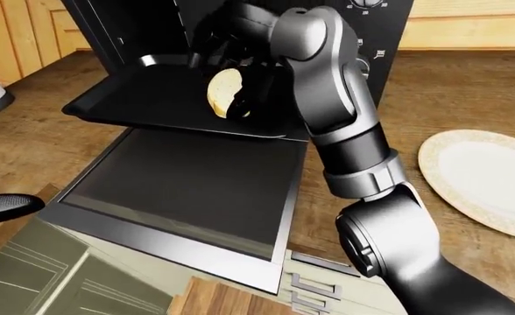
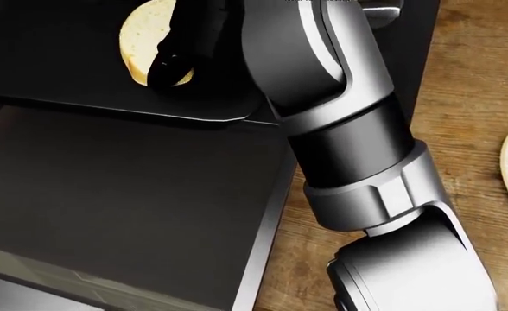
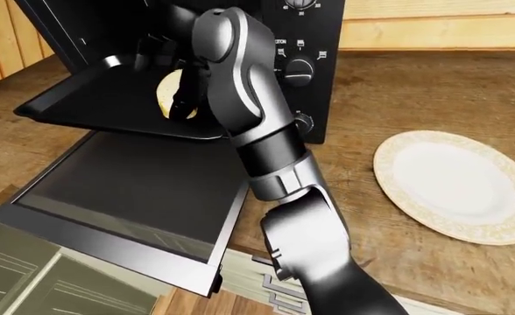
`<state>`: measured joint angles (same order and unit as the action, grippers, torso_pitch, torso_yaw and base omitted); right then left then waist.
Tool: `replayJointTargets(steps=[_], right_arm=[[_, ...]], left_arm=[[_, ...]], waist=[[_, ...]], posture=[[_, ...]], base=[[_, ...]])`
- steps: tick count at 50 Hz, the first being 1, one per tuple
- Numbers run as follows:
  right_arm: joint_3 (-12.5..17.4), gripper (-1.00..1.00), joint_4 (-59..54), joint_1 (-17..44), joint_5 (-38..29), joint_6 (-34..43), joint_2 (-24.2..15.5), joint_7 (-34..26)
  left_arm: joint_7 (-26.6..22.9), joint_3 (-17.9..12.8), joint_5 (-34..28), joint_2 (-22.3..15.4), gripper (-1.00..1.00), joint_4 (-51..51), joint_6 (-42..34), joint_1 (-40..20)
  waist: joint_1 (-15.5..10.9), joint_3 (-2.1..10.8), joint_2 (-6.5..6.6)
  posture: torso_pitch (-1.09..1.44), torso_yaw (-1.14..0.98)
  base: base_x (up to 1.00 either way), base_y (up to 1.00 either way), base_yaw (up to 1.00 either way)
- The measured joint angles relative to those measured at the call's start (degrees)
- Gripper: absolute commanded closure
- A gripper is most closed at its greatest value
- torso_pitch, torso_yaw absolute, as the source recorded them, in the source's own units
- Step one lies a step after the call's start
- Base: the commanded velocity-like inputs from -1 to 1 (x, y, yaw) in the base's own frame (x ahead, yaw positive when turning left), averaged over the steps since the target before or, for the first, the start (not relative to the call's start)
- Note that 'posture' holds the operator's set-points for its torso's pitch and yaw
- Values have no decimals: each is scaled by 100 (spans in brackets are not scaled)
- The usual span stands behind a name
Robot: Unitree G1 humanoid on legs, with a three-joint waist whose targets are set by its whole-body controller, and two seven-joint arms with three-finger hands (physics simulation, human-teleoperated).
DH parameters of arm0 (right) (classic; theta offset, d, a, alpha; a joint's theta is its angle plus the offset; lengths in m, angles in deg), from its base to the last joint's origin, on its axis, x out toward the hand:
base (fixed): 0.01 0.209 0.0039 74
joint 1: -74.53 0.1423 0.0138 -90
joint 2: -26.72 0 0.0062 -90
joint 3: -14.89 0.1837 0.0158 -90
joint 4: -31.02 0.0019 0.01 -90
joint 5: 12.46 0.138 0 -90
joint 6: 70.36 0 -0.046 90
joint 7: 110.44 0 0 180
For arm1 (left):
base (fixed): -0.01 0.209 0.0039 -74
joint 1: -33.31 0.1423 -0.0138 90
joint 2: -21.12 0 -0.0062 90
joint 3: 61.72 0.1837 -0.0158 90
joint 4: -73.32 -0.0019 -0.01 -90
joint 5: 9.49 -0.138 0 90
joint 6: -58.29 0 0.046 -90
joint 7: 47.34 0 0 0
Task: Place the bread on the tray of the toaster oven.
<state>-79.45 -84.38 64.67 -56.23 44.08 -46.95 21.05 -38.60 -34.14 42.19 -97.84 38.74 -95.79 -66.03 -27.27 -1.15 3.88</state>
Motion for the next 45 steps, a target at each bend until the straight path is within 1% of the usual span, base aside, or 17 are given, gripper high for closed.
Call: replayJointTargets(steps=[1,7,8,20,33,37,45], right_arm=[[1,-36,11,-4,-4,2,0,0],[2,-54,34,-31,-27,-2,10,5],[-2,-60,33,-36,-30,-1,13,5],[-11,-65,113,-69,-61,38,72,-23],[-45,-67,533,84,-5,396,183,-231],[-65,-68,726,105,-19,525,223,-324],[-169,-69,1386,160,-111,970,407,-697]], left_arm=[[3,-17,15,-9,-100,-2,-9,-5],[-2,-116,69,-19,-100,2,-6,42],[-4,-121,71,-18,-100,1,-2,48],[-61,-135,8,88,-100,36,64,144],[-141,-116,-78,121,-100,42,50,113],[-93,-39,-84,84,-100,20,41,52],[10,86,-46,28,-100,8,8,-42]], waist=[[1,0,1],[2,5,10],[2,4,11],[-4,6,1],[-9,-1,-7],[-10,-2,-5],[-3,-17,1]], posture=[[0,42],[0,42],[0,42],[0,42],[0,42],[0,42],[0,42]], base=[[0,0,0],[0,0,0],[0,0,0],[0,0,0],[0,0,0],[0,0,0],[0,0,0]])
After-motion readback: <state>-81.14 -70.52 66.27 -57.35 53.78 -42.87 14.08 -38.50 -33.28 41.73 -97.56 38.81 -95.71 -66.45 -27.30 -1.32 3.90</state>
